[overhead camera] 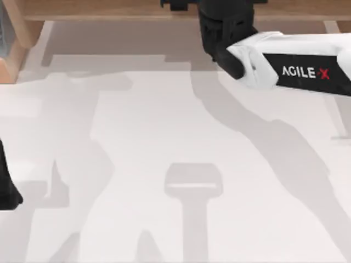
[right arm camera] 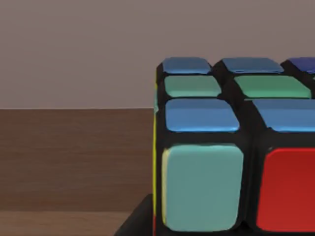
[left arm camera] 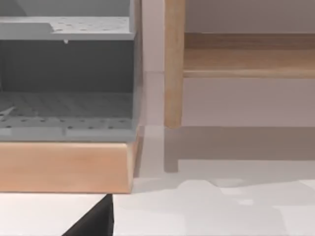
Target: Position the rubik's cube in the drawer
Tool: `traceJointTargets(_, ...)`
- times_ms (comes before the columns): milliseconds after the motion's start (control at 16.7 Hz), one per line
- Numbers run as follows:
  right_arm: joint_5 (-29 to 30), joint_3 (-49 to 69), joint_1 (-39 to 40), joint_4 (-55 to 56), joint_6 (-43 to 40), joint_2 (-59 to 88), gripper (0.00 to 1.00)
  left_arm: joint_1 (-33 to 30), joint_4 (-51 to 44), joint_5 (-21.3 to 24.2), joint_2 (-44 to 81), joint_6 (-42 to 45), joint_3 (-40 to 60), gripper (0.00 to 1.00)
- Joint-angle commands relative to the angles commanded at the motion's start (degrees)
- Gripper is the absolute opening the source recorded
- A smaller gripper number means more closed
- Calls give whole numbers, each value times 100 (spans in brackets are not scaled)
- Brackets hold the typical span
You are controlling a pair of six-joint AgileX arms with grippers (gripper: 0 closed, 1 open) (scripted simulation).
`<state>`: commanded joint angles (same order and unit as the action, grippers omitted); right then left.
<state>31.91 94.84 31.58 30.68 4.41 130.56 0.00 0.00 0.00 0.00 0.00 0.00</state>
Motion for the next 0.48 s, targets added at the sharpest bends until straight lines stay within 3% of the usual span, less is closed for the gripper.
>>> traceJointTargets(480,-1183,1284,-103,-2734,555,-178,0,0,0,0,0,0,0,100)
